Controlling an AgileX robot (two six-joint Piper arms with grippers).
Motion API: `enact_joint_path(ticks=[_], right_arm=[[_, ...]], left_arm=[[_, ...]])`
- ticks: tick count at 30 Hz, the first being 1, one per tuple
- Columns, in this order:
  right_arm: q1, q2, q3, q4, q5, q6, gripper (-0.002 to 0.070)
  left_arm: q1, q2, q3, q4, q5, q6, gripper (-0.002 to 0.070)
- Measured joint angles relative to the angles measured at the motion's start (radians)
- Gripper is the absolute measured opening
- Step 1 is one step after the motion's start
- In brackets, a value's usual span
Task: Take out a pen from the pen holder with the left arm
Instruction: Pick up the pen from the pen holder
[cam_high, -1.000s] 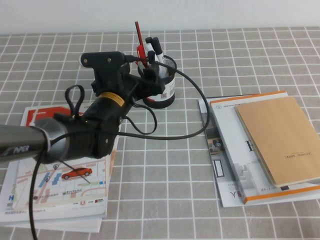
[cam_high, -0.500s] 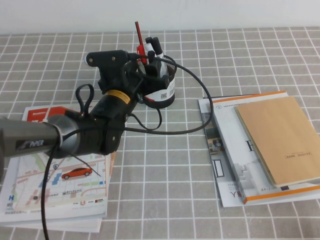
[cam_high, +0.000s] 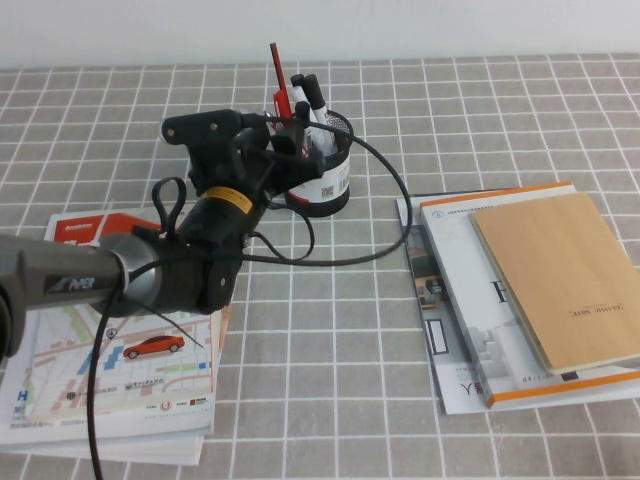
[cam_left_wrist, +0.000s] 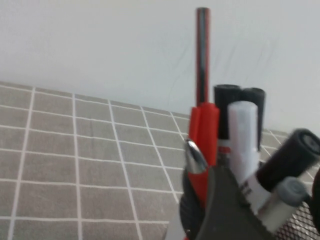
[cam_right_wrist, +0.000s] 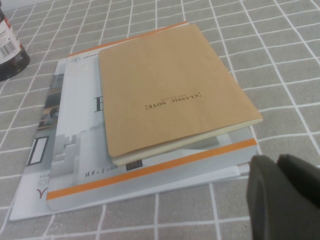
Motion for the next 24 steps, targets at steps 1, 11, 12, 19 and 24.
enact_joint_path(ticks=[1, 11, 12, 19, 24], right_arm=[[0.000, 0.000, 0.000, 0.000, 0.000, 0.000, -0.0013], [0.000, 0.000, 0.000, 0.000, 0.000, 0.000, -0.0013], [0.000, 0.000, 0.000, 0.000, 0.000, 0.000, -0.0013], [0.000, 0.000, 0.000, 0.000, 0.000, 0.000, -0.0013], [0.000, 0.000, 0.000, 0.000, 0.000, 0.000, -0.0013]], left_arm=[[0.006, 0.000, 0.000, 0.000, -0.004, -0.017, 0.0312], [0.026, 0.006, 0.000, 0.098, -0.017, -0.077, 0.0280], [0.026, 0.006, 0.000, 0.115, -0.019, -0.077, 0.0280], [0.026, 0.006, 0.000, 0.134, -0.033, -0.082, 0.0270], [0.026, 0.006, 0.000, 0.136, -0.033, -0.084, 0.0162]])
